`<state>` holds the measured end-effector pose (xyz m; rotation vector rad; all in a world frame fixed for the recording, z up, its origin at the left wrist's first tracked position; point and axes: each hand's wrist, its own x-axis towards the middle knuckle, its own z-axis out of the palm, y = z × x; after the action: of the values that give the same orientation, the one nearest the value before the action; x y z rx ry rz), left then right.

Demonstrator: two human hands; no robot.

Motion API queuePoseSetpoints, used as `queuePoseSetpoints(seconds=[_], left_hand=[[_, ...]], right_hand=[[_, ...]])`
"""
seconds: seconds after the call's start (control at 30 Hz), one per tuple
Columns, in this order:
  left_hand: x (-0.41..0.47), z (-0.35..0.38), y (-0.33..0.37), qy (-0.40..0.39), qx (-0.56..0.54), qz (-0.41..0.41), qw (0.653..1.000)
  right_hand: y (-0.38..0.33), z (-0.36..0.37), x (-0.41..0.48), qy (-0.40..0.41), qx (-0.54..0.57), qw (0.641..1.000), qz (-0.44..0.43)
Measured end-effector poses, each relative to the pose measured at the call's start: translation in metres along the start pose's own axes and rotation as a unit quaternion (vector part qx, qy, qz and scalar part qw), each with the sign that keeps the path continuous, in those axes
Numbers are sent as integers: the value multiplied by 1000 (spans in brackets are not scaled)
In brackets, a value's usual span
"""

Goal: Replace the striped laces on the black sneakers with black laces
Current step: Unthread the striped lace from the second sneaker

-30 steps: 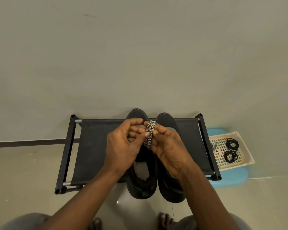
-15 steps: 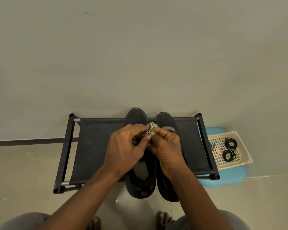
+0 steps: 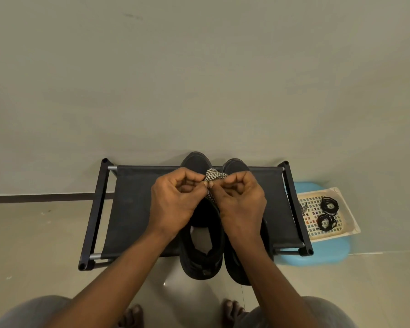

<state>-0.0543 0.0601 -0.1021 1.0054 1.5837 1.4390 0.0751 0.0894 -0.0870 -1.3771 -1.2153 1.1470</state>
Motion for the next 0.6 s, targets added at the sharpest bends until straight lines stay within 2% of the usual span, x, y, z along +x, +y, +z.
queuePoseSetpoints(seconds=[0.13,0.23,0.3,0.4,0.6], left_hand=[[8,-8,1,-5,37,4,999],[8,-11,-1,-80,91,20,992],[7,-10,-1,-115,127,41,984],[8,-4,1,-137,97,27,985],[7,17,10,-169,-16,-2,985]], right_hand=[[-4,-10,8,-7,-48,996,-79],[1,-22,15,-134,-154,972,-118],[-2,-27,14,-201,-183,955,-116],[-8,-38,14,-187,-206,952,-126],[-20,-74,18,-185,-216,955,-87]])
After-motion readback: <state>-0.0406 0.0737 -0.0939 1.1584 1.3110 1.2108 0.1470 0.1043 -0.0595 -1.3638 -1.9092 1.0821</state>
